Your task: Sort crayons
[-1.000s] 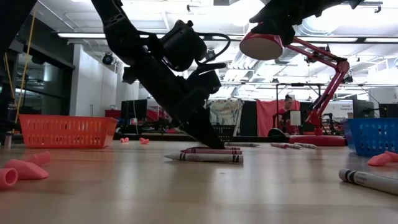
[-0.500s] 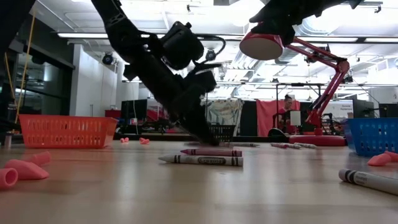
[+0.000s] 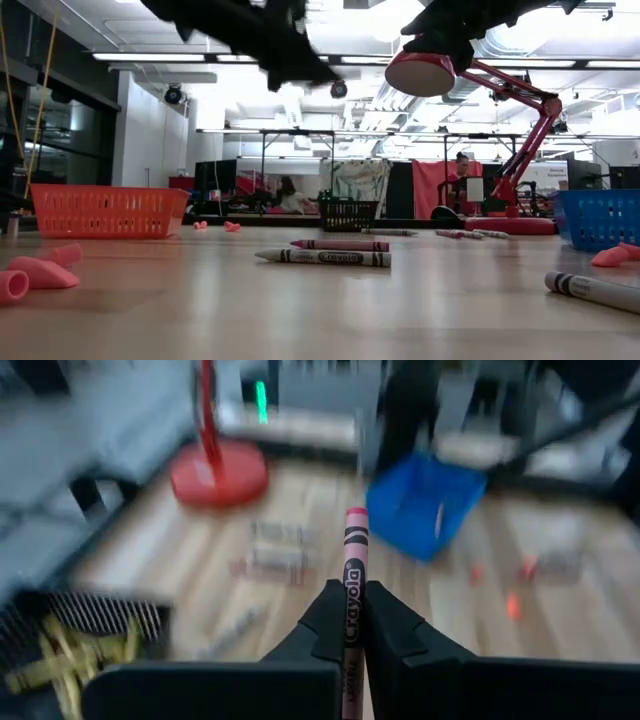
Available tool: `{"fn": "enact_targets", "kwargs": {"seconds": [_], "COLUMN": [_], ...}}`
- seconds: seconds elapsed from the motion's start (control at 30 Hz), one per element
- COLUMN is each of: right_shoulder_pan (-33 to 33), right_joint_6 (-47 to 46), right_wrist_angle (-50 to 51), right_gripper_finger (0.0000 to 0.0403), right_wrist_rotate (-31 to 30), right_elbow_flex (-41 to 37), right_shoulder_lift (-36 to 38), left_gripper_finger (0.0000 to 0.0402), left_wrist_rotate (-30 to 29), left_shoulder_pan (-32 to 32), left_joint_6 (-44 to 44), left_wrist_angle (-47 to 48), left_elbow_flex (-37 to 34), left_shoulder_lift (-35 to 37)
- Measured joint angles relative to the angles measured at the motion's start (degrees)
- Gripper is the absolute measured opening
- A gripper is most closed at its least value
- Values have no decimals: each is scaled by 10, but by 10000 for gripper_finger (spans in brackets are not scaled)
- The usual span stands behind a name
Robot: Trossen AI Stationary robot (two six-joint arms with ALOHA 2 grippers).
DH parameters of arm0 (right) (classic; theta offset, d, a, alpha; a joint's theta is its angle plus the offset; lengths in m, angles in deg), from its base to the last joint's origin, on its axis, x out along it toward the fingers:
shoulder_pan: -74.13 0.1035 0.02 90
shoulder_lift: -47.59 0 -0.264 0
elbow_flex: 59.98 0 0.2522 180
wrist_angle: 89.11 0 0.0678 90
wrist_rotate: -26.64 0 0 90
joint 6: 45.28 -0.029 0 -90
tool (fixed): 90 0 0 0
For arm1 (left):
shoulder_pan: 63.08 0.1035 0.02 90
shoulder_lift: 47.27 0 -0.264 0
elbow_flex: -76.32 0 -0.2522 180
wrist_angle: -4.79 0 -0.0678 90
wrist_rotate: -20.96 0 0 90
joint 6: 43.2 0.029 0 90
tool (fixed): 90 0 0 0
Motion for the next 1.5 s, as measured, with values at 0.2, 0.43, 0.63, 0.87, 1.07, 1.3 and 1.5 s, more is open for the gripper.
{"fn": "enact_targets", "kwargs": {"seconds": [0.2,0.43,0.63,0.87,1.07,1.3,1.5], "right_shoulder_pan": [0,1,1,1,1,1,0], "right_joint_6": [-5,-6,-6,4,4,4,4], "right_wrist_angle": [-11,-16,-16,-28,-93,-141,-191], "right_gripper_finger": [149,149,149,149,149,149,149], "right_wrist_rotate": [5,13,15,15,15,15,15], "right_elbow_flex": [0,0,0,0,0,0,0], "right_shoulder_lift": [0,0,0,0,0,1,1], "left_gripper_finger": [0,0,0,0,0,0,0], "left_wrist_rotate": [-42,-103,-109,-110,-73,23,91], "left_shoulder_pan": [-9,-39,-43,-43,-38,-40,-47], "left_joint_6": [-40,-80,-81,-63,-30,-10,-10], "left_wrist_angle": [-82,-203,-216,-210,-187,-231,-232], "left_elbow_flex": [-64,-145,-146,-138,-77,63,220], "left_shoulder_lift": [112,148,143,131,21,-192,-353]}}
